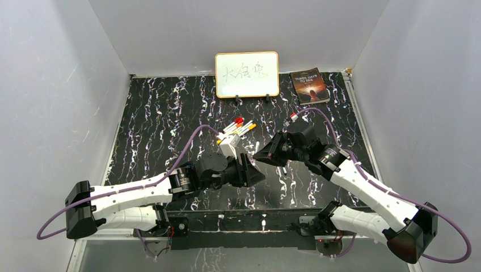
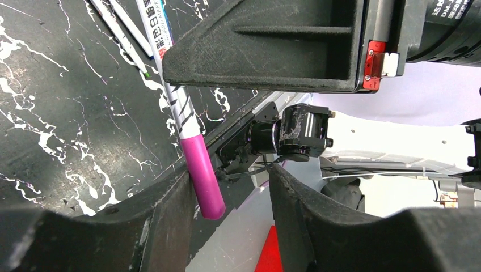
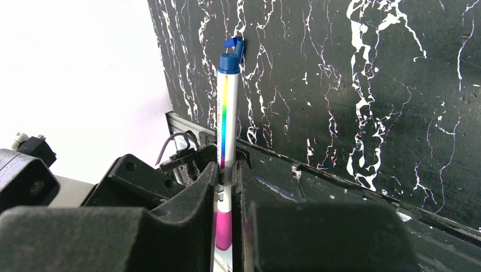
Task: Open the pen caps
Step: Open the pen cap from the pen.
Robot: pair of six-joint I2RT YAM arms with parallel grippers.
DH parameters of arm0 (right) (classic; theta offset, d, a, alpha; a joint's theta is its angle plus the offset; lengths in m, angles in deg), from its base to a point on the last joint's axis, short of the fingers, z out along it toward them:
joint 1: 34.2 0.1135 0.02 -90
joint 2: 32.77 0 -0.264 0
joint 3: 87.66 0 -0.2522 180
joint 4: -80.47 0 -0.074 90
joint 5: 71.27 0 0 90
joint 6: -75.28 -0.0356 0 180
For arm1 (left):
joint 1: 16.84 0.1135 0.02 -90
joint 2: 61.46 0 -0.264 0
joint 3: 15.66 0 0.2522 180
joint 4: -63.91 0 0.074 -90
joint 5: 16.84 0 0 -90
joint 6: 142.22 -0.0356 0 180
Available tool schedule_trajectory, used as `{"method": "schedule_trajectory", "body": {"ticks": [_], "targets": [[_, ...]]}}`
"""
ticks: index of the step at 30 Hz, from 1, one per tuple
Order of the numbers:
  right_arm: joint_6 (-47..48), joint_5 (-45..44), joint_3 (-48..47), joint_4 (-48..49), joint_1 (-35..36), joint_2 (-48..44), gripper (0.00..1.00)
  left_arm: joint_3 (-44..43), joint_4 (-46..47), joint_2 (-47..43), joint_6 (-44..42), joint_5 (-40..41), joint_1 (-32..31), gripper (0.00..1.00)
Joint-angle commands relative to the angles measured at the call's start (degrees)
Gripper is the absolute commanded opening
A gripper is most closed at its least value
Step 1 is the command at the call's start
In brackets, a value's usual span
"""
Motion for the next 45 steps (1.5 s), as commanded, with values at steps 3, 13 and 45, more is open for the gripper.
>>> {"method": "schedule_trajectory", "body": {"ticks": [3, 13, 45], "targets": [[-1.2, -0.9, -2.0, 1.4, 0.0, -0.4, 0.0, 0.1, 0.3, -1.2, -0.6, 1.7, -0.4, 0.51], [-2.0, -0.3, -2.0, 1.9, 0.2, -0.6, 0.0, 0.4, -0.1, -1.0, -0.4, 2.7, -0.5, 0.5], [-2.5, 0.0, -2.5, 2.0, 1.1, -1.0, 0.0, 0.8, -2.7, 0.4, 0.6, 5.3, -0.5, 0.15]]}}
